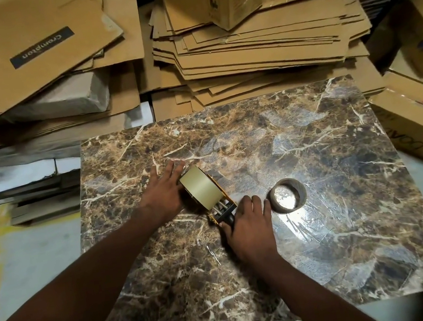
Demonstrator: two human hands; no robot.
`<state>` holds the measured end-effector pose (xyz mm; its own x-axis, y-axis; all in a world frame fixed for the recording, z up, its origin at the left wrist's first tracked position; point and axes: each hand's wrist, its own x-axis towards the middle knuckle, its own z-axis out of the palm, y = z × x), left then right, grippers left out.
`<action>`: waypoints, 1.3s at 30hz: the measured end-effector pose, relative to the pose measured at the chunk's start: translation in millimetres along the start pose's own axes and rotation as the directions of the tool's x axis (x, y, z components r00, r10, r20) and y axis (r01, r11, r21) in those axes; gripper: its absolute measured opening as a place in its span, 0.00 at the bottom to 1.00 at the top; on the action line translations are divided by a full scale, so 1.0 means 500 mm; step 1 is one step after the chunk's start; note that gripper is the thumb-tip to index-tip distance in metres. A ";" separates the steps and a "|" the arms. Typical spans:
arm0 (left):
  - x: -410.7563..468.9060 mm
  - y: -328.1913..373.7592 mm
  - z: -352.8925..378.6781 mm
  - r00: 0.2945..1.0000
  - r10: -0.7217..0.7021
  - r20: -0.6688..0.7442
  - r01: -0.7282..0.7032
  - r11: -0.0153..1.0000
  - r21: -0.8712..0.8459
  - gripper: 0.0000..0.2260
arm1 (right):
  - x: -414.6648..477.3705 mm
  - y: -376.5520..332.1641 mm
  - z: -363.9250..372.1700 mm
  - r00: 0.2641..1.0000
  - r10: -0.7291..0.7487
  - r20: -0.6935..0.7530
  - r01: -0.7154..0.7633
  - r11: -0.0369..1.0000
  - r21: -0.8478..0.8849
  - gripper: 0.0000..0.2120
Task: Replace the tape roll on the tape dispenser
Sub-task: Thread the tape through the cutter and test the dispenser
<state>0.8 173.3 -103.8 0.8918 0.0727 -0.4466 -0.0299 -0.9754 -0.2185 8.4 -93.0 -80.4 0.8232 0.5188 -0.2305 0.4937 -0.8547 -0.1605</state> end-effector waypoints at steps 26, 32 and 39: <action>-0.012 0.089 -0.040 0.988 -0.146 0.049 0.152 0.974 -0.168 0.42 | -0.121 0.088 -0.015 0.981 -0.058 0.183 0.075 0.994 -0.086 0.27; -0.013 0.120 -0.041 0.984 -0.158 0.087 0.167 0.980 -0.110 0.51 | -0.153 0.118 -0.016 0.972 -0.058 0.228 0.089 0.987 -0.132 0.27; -0.014 0.121 -0.044 0.979 -0.166 0.121 0.182 0.974 -0.136 0.58 | -0.177 0.137 -0.015 0.967 -0.040 0.250 0.082 0.984 -0.161 0.24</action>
<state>2.8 109.2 -94.9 0.8228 0.2584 -0.5061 0.1949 -0.9649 -0.1758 -28.4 -197.7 -63.7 0.7064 0.5407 -0.4567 0.5985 -0.8008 -0.0225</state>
